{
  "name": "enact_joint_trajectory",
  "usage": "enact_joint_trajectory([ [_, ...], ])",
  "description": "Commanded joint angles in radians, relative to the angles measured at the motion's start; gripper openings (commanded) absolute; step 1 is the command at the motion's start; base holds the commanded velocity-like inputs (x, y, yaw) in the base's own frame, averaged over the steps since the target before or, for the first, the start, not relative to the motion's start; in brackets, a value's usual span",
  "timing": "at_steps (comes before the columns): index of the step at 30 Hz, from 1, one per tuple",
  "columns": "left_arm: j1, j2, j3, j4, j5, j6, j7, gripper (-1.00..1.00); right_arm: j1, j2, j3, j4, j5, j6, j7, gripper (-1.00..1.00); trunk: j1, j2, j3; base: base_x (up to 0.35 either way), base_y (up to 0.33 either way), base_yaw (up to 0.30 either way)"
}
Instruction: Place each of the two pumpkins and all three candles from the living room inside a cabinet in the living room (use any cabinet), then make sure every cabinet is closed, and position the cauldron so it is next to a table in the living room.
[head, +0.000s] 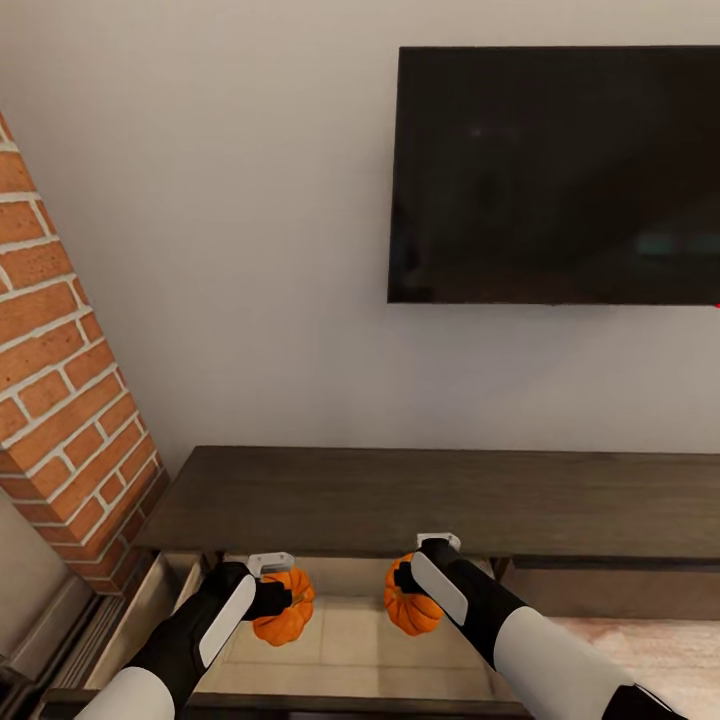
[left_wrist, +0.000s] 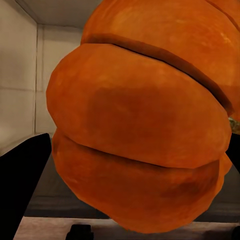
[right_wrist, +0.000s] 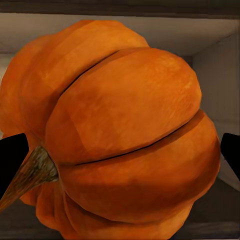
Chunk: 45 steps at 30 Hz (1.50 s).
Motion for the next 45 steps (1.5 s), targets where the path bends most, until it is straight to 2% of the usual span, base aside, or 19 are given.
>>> enact_joint_trajectory([
  [1, -0.001, 0.001, -0.005, -0.002, 0.009, 0.002, 0.012, -1.00, -0.001, 0.000, 0.005, 0.000, -0.007, 0.000, -0.008, -1.00, 0.004, -0.008, -0.004, 0.000, 0.000, 0.000],
  [4, -0.001, 0.002, -0.005, -0.002, 0.009, 0.001, 0.012, -1.00, -0.001, 0.010, 0.006, 0.015, -0.003, -0.010, -0.008, -1.00, 0.015, -0.029, -0.014, 0.000, 0.000, 0.000],
  [8, -0.001, 0.002, -0.005, -0.002, 0.009, 0.001, 0.012, -1.00, -0.001, 0.045, 0.006, 0.036, 0.013, -0.020, -0.007, -1.00, 0.031, -0.057, -0.026, 0.000, 0.000, 0.000],
  [13, -0.001, 0.001, -0.005, -0.002, 0.009, -0.002, 0.012, -1.00, -0.001, 0.066, 0.006, 0.043, 0.032, -0.022, -0.006, -1.00, 0.050, -0.092, -0.042, 0.000, 0.000, 0.000],
  [33, -0.001, -0.002, -0.004, -0.002, 0.011, -0.004, 0.010, -1.00, -0.001, 0.072, 0.006, 0.080, 0.049, -0.026, 0.029, -1.00, 0.127, -0.232, -0.104, 0.000, 0.000, 0.000],
  [37, -0.001, 0.000, -0.004, -0.002, 0.011, -0.005, 0.010, -1.00, -0.001, 0.074, 0.006, 0.086, 0.050, -0.066, 0.029, -1.00, 0.142, -0.260, -0.117, 0.000, 0.000, 0.000],
  [45, -0.001, 0.001, -0.004, 0.003, 0.011, -0.053, 0.010, -1.00, -0.001, 0.076, 0.006, 0.114, 0.093, -0.102, 0.061, -1.00, 0.173, -0.316, -0.142, 0.000, 0.000, 0.000],
])
